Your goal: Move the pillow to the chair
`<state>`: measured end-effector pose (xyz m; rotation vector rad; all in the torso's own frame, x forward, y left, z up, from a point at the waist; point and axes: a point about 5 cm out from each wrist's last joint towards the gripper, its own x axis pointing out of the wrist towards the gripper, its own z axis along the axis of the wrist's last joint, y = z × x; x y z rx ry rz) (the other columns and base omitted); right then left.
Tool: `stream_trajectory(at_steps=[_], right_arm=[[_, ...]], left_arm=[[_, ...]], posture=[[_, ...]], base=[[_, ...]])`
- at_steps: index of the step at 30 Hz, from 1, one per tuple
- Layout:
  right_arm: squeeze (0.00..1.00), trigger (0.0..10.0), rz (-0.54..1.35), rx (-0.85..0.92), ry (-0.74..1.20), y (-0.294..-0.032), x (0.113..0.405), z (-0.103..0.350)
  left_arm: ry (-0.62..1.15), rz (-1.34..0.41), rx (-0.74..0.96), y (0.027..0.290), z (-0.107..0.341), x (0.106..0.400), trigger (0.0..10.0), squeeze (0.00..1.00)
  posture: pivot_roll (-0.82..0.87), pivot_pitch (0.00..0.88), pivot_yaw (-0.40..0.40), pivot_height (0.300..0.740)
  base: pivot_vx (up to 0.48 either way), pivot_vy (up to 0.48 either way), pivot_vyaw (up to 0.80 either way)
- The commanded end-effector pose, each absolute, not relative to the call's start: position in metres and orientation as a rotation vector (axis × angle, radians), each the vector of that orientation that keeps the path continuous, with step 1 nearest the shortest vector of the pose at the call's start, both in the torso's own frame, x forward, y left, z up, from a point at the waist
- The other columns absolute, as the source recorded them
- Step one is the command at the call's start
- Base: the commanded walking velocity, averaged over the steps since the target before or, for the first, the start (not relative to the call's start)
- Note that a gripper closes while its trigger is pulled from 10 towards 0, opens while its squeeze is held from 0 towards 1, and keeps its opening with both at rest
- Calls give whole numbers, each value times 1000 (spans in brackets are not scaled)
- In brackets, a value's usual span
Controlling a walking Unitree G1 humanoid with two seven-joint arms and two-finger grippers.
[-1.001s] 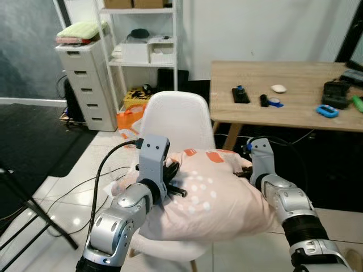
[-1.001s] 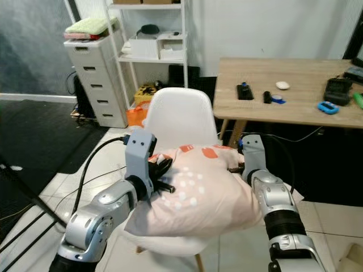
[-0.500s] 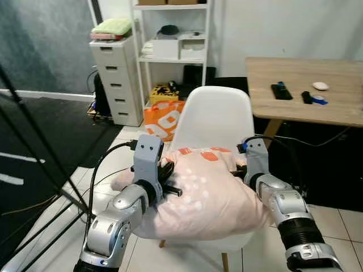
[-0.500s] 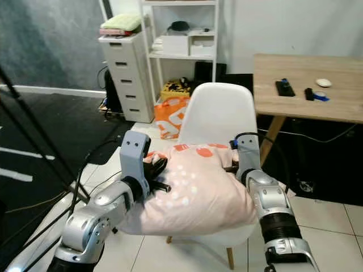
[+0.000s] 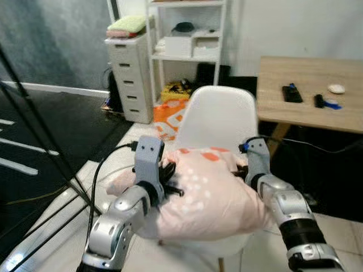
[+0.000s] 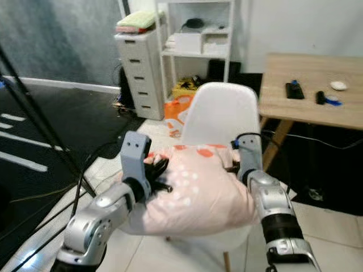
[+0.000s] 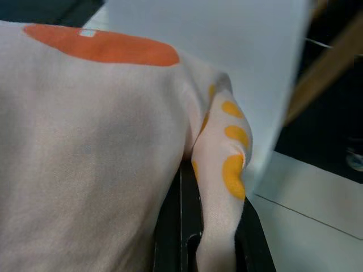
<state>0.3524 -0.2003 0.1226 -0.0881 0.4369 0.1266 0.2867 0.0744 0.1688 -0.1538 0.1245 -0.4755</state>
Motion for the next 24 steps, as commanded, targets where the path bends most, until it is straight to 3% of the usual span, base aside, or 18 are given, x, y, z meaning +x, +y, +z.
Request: stream_trajectory(at_steps=[1,24], right_arm=[[0,10000,191,-88,384,-184,355,130],[0,10000,185,-143,466,-191,349,118]], left_arm=[[34,-503,-157,72,185,286,10000,0],[33,-559,-166,66,185,282,10000,0]], posture=[[-228,25,47,740],[-229,28,53,740]], base=[[0,0,0],[454,0,0]])
